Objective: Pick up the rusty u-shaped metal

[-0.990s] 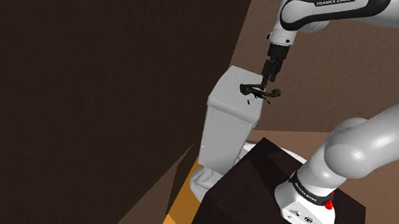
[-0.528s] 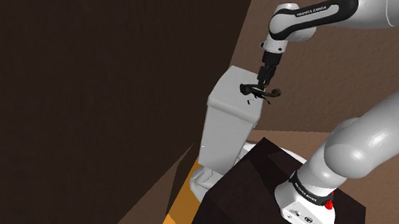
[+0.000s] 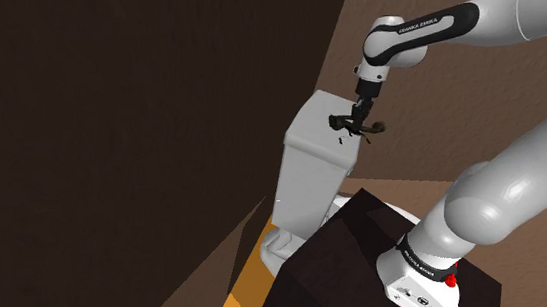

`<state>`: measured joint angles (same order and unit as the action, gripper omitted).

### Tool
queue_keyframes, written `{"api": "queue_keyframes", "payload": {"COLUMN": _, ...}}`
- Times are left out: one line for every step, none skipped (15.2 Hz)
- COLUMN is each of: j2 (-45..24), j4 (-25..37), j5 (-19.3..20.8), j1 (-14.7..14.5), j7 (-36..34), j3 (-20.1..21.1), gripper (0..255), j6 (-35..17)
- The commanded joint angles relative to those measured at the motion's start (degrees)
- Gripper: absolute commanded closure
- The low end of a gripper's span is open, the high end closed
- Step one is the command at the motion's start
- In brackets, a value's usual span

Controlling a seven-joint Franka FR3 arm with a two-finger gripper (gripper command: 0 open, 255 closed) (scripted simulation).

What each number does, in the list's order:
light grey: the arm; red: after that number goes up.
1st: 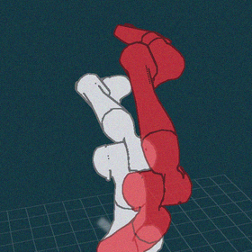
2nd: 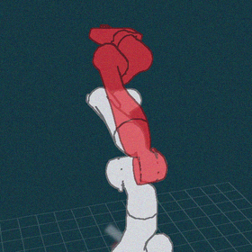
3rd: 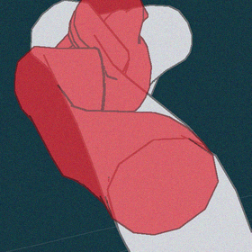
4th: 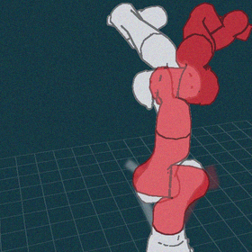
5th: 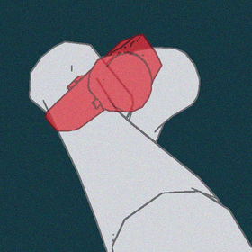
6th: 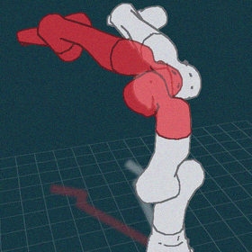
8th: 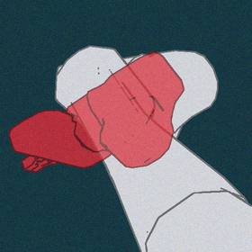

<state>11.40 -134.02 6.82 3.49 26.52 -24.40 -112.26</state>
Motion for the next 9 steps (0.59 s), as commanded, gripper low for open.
{"api": "queue_keyframes", "payload": {"j2": -0.1, "j4": 0.0, "j5": 0.0, "j1": 0.0, "j7": 0.0, "j3": 0.0, "gripper": 255, "j6": -0.1}}
{"api": "queue_keyframes", "payload": {"j2": -0.1, "j4": -0.1, "j5": 0.0, "j1": 0.0, "j7": 0.0, "j3": 0.0, "gripper": 255, "j6": -0.1}}
{"api": "queue_keyframes", "payload": {"j2": 0.0, "j4": -0.1, "j5": 0.0, "j1": 0.0, "j7": 0.0, "j3": 0.0, "gripper": 255, "j6": -0.1}}
{"api": "queue_keyframes", "payload": {"j2": 0.0, "j4": -0.1, "j5": 0.0, "j1": 0.0, "j7": 0.0, "j3": 0.0, "gripper": 255, "j6": -0.1}}
{"api": "queue_keyframes", "payload": {"j2": 0.0, "j4": -0.1, "j5": 0.0, "j1": 0.0, "j7": 0.0, "j3": 0.0, "gripper": 255, "j6": -0.1}}
{"api": "queue_keyframes", "payload": {"j2": 0.0, "j4": -0.1, "j5": 0.0, "j1": 0.0, "j7": 0.0, "j3": 0.0, "gripper": 255, "j6": -0.1}}
{"api": "queue_keyframes", "payload": {"j2": -0.1, "j4": -0.1, "j5": 0.0, "j1": 0.0, "j7": 0.0, "j3": 0.0, "gripper": 255, "j6": -0.1}}
{"api": "queue_keyframes", "payload": {"j2": 0.0, "j4": -0.1, "j5": 0.0, "j1": 0.0, "j7": -0.1, "j3": 0.0, "gripper": 255, "j6": -0.1}}
{"api": "queue_keyframes", "payload": {"j2": 0.4, "j4": 0.4, "j5": 0.1, "j1": 0.0, "j7": -0.2, "j3": 0.1, "gripper": 255, "j6": 0.7}}
